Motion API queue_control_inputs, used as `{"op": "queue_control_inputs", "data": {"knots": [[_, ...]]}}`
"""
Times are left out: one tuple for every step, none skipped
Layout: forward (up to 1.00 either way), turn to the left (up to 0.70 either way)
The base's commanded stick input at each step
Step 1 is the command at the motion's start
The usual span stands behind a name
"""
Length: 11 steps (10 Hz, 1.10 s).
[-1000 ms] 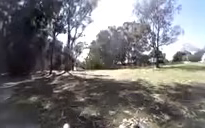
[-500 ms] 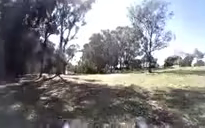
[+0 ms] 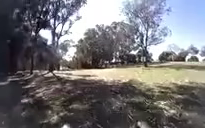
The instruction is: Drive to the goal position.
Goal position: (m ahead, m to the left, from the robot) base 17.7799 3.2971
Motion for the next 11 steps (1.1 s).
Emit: {"op": "queue_control_inputs", "data": {"knots": [[1.0,0.0],[1.0,0.0],[1.0,0.0],[1.0,0.0],[1.0,0.0],[1.0,0.0],[1.0,0.0],[1.0,0.0],[1.0,0.0],[1.0,0.0],[1.0,0.0]]}}
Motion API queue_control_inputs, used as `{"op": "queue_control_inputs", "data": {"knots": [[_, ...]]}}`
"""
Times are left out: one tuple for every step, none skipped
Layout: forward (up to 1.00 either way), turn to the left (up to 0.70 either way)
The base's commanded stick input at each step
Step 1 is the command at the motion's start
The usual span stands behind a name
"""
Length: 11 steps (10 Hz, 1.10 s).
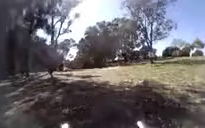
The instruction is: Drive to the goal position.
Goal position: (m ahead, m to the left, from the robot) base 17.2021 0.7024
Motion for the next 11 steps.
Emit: {"op": "queue_control_inputs", "data": {"knots": [[1.0,0.0],[1.0,0.0],[1.0,0.0],[1.0,0.0],[1.0,0.0],[1.0,0.0],[1.0,0.0],[1.0,0.0],[1.0,0.0],[1.0,0.0],[1.0,0.0]]}}
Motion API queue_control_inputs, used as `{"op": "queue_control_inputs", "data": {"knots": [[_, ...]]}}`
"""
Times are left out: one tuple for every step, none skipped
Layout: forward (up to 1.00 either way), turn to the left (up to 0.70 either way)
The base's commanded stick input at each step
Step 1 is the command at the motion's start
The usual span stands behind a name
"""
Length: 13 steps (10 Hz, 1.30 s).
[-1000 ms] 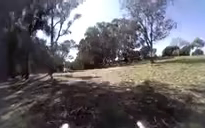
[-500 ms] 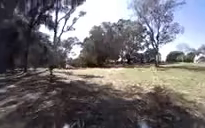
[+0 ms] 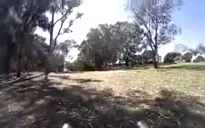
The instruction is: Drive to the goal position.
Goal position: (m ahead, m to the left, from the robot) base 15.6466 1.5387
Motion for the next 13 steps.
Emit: {"op": "queue_control_inputs", "data": {"knots": [[1.0,0.0],[1.0,0.0],[1.0,0.0],[1.0,0.0],[1.0,0.0],[1.0,0.0],[1.0,0.0],[1.0,0.0],[1.0,0.1],[1.0,0.24],[1.0,0.0],[1.0,0.0],[1.0,0.0]]}}
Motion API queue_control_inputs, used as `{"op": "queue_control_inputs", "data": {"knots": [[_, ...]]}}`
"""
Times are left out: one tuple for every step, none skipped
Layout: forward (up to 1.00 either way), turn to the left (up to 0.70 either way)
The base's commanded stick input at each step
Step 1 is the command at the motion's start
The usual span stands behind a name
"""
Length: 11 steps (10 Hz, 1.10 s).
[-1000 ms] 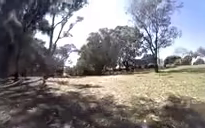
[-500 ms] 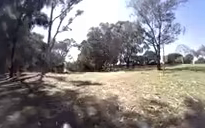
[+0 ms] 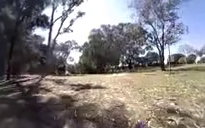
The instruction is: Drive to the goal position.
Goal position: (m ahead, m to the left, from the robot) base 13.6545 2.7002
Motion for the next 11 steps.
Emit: {"op": "queue_control_inputs", "data": {"knots": [[1.0,0.0],[1.0,0.0],[1.0,0.0],[1.0,0.0],[1.0,0.0],[1.0,0.0],[1.0,0.0],[1.0,0.0],[1.0,0.0],[1.0,0.0],[1.0,0.0]]}}
